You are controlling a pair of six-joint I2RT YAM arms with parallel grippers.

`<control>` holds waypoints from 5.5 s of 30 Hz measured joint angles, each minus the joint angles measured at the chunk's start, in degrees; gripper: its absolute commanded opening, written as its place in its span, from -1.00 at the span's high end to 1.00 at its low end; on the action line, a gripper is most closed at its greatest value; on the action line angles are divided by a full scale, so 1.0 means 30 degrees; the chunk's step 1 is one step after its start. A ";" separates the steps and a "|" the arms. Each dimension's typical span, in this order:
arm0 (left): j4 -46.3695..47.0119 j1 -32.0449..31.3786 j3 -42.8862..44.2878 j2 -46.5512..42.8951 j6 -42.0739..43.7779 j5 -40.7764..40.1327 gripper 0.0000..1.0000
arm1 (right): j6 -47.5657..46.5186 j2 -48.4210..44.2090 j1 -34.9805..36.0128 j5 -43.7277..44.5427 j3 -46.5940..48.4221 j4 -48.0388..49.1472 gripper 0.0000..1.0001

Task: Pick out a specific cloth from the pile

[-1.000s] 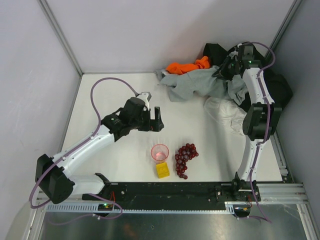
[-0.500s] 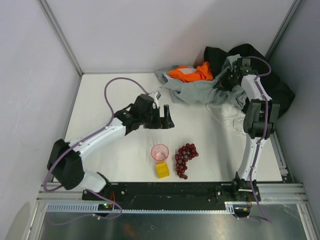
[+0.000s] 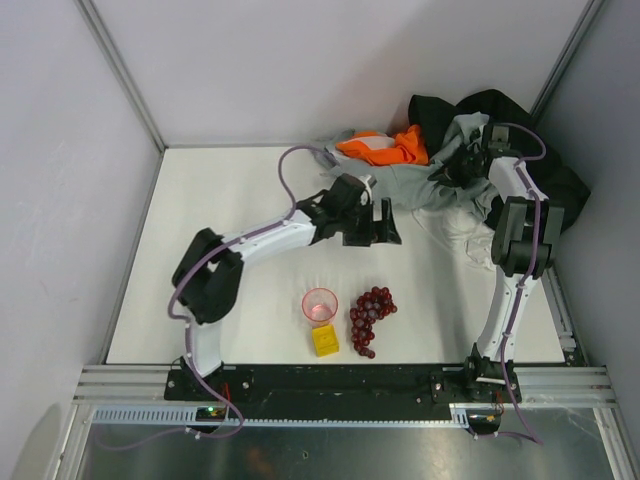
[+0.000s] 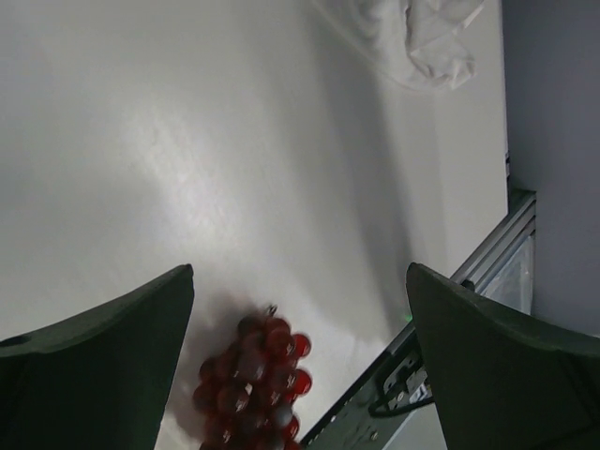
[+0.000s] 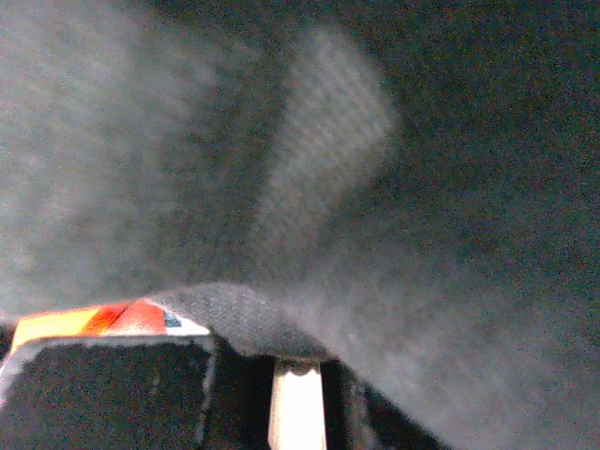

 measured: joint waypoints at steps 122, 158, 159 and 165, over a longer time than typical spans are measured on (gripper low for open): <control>0.6127 -0.4291 2.1158 2.0057 -0.8182 -0.0831 0.78 | -0.2769 -1.4411 -0.6674 0.1785 -1.3682 -0.1209 -0.42; 1.3085 -0.3628 -0.1676 0.5384 -0.3621 -0.3643 -0.70 | -0.2594 -1.5293 -0.6266 0.1078 -1.4440 -0.0656 -0.42; 1.3005 -0.3628 -0.1668 0.5384 -0.3650 -0.3636 -0.79 | -0.2601 -1.5314 -0.6258 0.1078 -1.4447 -0.0663 -0.42; 1.2305 -0.3614 -0.1326 0.5719 -0.4036 -0.3286 -0.98 | -0.2637 -1.5620 -0.6251 0.1078 -1.4484 -0.0670 -0.42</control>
